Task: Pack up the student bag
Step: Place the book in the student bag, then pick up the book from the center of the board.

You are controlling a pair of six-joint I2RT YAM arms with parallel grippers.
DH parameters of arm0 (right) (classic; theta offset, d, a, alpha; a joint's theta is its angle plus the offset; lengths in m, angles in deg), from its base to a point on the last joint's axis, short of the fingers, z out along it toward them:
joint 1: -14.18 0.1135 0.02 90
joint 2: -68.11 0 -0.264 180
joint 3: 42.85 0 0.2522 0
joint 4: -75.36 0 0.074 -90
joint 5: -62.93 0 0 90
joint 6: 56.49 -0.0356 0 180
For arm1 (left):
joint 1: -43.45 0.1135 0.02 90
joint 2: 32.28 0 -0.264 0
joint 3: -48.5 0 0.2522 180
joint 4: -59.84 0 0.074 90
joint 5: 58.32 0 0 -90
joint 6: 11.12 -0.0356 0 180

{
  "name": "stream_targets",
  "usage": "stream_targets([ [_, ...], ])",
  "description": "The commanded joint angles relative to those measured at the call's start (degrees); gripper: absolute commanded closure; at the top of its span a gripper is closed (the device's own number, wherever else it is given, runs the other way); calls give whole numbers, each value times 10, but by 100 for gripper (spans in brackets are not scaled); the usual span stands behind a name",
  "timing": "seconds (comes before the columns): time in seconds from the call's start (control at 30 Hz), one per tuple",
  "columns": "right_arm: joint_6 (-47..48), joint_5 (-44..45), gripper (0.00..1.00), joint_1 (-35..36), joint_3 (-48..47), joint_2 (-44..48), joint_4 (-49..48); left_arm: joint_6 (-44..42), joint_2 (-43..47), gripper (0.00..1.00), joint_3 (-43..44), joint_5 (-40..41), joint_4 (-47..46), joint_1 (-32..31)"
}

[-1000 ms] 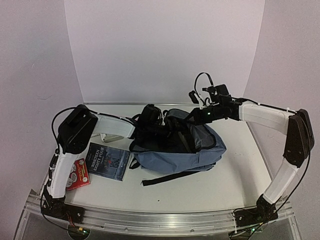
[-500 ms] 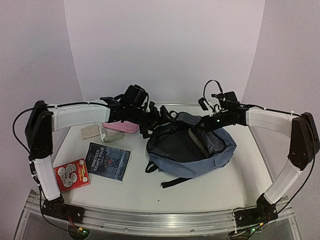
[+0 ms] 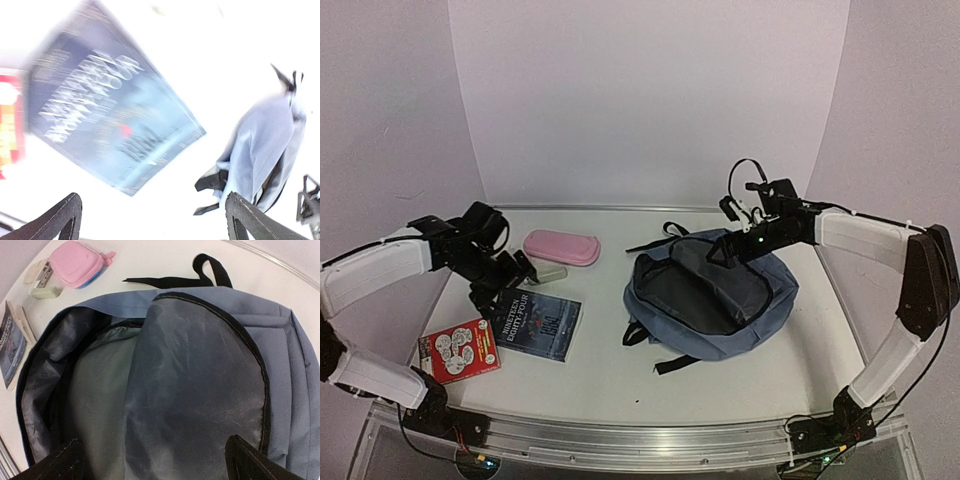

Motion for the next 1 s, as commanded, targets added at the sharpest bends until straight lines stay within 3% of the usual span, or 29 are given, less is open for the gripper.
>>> stream_targets([
  [0.0,-6,-61,2,0,-48,40,34,-36,66,0,-38,4,64,78],
  [0.23,-37,-119,2,32,-61,46,51,-137,-9,0,-43,-48,25,153],
  [0.57,-38,-204,2,113,-20,54,57,-268,-166,0,38,-59,-8,189],
  [0.87,-13,-182,3,130,-34,35,57,-273,-252,1,54,-138,-79,190],
  [0.97,-6,-178,3,130,-58,16,57,-274,-277,7,46,-165,-102,183],
])
